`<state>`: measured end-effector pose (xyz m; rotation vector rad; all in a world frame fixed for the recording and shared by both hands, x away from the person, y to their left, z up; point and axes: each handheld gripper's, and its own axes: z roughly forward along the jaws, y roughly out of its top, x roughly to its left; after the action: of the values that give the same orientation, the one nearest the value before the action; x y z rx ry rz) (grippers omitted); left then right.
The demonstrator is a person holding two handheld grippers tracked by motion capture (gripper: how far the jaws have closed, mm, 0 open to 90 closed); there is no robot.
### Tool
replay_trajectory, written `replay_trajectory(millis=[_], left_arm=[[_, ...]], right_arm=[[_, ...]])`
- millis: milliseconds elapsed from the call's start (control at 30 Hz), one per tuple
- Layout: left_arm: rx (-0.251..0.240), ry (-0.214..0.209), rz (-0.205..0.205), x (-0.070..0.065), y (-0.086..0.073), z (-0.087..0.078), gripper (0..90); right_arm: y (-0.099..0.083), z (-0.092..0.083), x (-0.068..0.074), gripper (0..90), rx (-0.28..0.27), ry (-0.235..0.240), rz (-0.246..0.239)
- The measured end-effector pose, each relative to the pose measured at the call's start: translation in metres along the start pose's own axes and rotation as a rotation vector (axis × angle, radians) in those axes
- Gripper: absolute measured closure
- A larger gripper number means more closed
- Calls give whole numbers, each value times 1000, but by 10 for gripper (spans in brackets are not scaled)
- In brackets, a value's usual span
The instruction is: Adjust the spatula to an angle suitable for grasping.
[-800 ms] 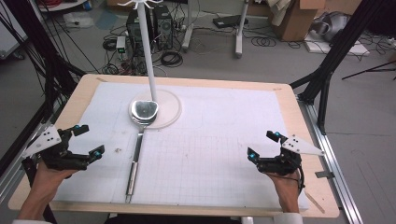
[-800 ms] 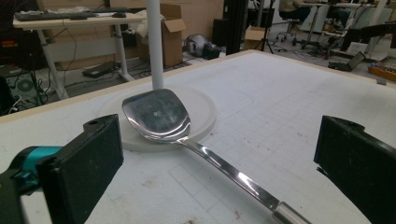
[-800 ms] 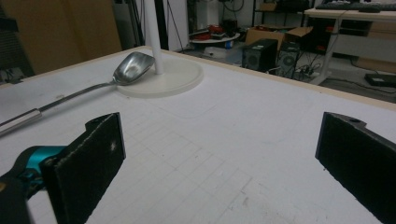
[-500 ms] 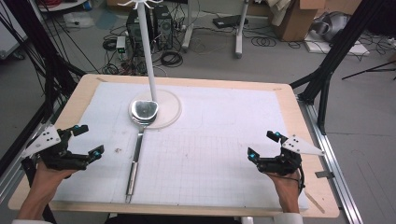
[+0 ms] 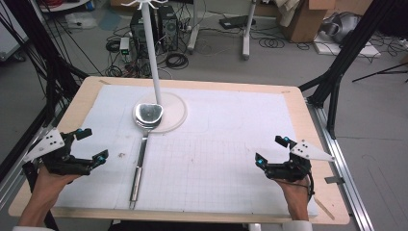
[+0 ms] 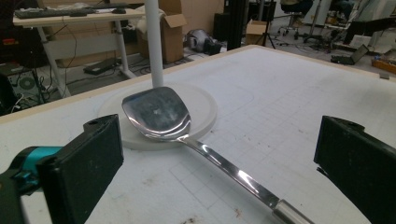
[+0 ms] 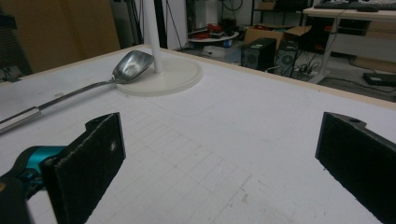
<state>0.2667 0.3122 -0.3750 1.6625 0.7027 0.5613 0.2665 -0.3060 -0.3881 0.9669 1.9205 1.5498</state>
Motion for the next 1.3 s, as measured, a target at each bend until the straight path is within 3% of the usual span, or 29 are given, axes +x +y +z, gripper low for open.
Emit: replay_trajectory(millis=[67, 133, 433, 567, 800, 900, 967, 1300], left_arm=[[-6, 16, 15, -2, 4, -1, 18], [-6, -17, 8, -3, 6, -2, 18], [23, -34, 52, -6, 25, -6, 18], [47, -66, 75, -10, 37, -3, 24], [77, -94, 85, -15, 46, 3, 31], [84, -109, 92, -18, 49, 4, 76], [99, -147, 109, -21, 53, 7, 104], [168, -196, 169, -27, 64, 10, 270]], right_arm=[[0, -1, -1, 4, -7, 1, 3], [0, -2, -1, 4, -13, -3, 4], [0, 0, 1, 4, -9, 3, 9], [1, 2, 2, 4, -5, 3, 3], [1, 3, 3, 4, 2, 10, -1], [1, 3, 3, 4, 4, 10, -2], [0, 3, 3, 4, 4, 10, 0], [0, 4, 2, 4, 4, 11, -1]])
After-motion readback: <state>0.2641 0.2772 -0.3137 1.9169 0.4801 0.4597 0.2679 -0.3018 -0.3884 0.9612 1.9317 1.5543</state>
